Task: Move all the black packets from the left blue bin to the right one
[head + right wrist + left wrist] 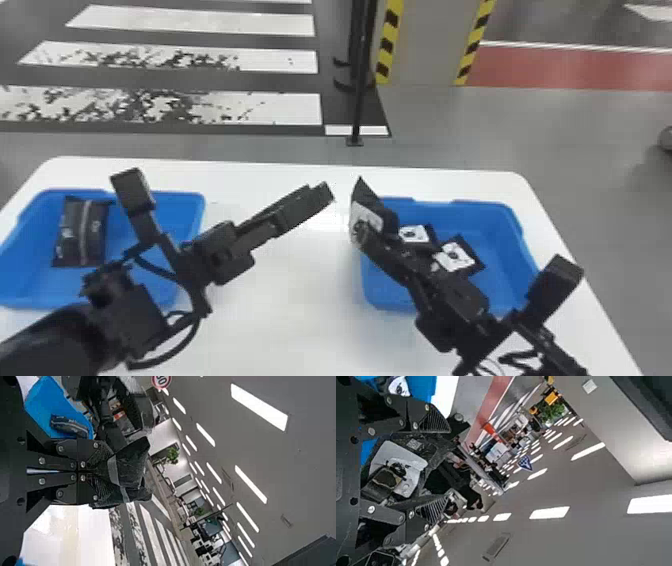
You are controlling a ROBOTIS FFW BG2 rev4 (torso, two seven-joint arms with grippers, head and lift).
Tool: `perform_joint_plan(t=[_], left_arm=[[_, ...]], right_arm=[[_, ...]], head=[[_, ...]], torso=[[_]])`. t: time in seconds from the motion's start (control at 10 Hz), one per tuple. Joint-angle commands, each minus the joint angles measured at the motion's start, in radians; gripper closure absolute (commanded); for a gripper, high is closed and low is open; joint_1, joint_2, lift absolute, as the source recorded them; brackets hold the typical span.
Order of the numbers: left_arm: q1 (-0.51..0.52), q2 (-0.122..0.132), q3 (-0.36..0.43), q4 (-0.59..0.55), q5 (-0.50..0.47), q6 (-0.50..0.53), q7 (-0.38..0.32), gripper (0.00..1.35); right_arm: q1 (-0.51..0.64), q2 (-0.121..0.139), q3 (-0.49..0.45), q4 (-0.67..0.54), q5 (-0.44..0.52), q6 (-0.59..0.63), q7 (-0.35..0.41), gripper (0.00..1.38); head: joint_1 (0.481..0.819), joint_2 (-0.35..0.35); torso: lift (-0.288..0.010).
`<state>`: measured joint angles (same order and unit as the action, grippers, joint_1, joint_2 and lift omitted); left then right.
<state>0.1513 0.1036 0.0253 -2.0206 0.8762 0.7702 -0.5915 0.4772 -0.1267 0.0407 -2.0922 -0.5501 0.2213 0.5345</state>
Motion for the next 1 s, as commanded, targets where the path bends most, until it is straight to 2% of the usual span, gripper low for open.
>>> perform_joint_plan(t=[0.0,0.2,0.3,0.4,0.5,0.6,0.7,0.8,0.9], left_arm=[[0.047,0.002,0.072,-0.032,0.001,-0.029,-0.011,0.15],[0.119,0.002,0.162,-0.072,0.001,-0.036,-0.017,0.16],[0.143,0.001,0.188,-0.082,0.001,-0.046,-0.017,0.16],[0.163,0.001,0.212,-0.091,-0.003,-0.063,-0.017,0.15],[0.182,0.001,0.24,-0.106,-0.031,-0.083,-0.017,0.16],[0.192,0.001,0.262,-0.113,-0.057,-0.095,-0.017,0.16],[0.202,-0.001,0.282,-0.118,-0.063,-0.095,-0.017,0.16],[0.202,-0.001,0.302,-0.118,-0.088,-0.095,-0.016,0.16],[0.202,-0.001,0.326,-0.118,-0.112,-0.095,-0.014,0.16]], right_arm=[[-0.016,0.001,-0.063,0.034,0.036,0.009,-0.007,1.27],[-0.09,-0.001,-0.154,0.14,0.099,0.049,-0.007,1.27],[-0.139,-0.007,-0.192,0.221,0.097,0.056,-0.007,1.27],[-0.185,-0.008,-0.234,0.277,0.141,0.056,-0.008,1.27],[-0.225,-0.011,-0.254,0.339,0.137,0.056,-0.011,1.13],[-0.232,-0.011,-0.274,0.361,0.133,0.049,-0.015,0.75],[-0.217,-0.011,-0.286,0.358,0.149,0.007,-0.018,0.3],[-0.173,-0.01,-0.292,0.314,0.155,-0.03,-0.038,0.07],[-0.099,-0.002,-0.292,0.231,0.159,-0.057,-0.077,0.11]], head=[[0.695,-0.072],[0.695,-0.069],[0.695,-0.076],[0.695,-0.088],[0.695,-0.099],[0.695,-0.115],[0.695,-0.117],[0.695,-0.119],[0.695,-0.12]], torso=[[-0.15],[-0.15],[-0.15],[-0.15],[-0.15],[-0.15],[-0.15],[-0.15],[-0.15]])
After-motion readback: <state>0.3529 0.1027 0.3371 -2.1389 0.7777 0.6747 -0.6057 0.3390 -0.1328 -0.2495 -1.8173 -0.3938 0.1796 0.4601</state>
